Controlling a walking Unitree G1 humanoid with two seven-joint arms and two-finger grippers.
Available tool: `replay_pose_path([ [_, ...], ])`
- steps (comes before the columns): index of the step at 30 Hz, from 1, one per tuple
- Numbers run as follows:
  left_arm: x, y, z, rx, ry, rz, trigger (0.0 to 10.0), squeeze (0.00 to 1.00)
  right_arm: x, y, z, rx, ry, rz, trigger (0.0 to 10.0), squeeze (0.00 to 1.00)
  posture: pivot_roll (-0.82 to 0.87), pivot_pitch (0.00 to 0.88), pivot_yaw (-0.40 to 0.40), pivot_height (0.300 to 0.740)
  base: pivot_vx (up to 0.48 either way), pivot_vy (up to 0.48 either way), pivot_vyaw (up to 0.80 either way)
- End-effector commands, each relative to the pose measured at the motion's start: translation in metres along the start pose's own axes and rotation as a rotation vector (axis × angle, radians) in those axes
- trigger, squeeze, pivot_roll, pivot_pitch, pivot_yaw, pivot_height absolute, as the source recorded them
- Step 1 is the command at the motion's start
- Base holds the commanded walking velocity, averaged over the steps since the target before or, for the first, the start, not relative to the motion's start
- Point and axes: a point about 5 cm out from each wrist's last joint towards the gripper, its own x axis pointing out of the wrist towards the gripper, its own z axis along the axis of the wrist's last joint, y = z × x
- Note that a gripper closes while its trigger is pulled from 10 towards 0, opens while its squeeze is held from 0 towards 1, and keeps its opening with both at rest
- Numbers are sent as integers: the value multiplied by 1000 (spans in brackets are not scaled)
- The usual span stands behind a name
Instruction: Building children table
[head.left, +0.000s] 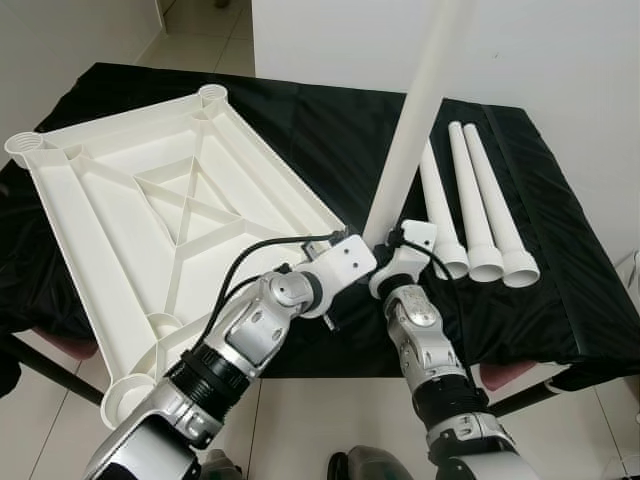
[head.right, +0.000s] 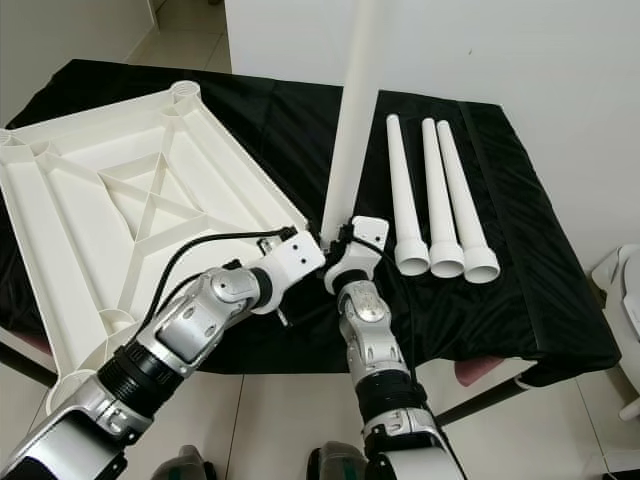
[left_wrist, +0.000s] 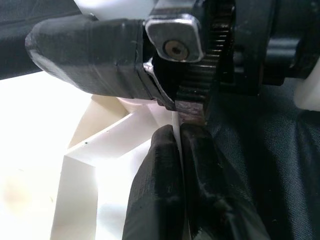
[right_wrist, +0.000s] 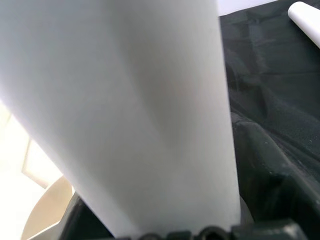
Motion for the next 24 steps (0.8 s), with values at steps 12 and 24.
replay_pose_path([
  [12,7,-24,-13,-28,44,-117,10000,1000,-9,-47,9,42,-8,-172,10000,0,-82,25,-40,740,0,0,0],
  [24,-4,2,-2,-16,-12,-55,10000,0,-7,-44,25,76,-72,-32,10000,0,-83,23,-32,740,0,0,0],
])
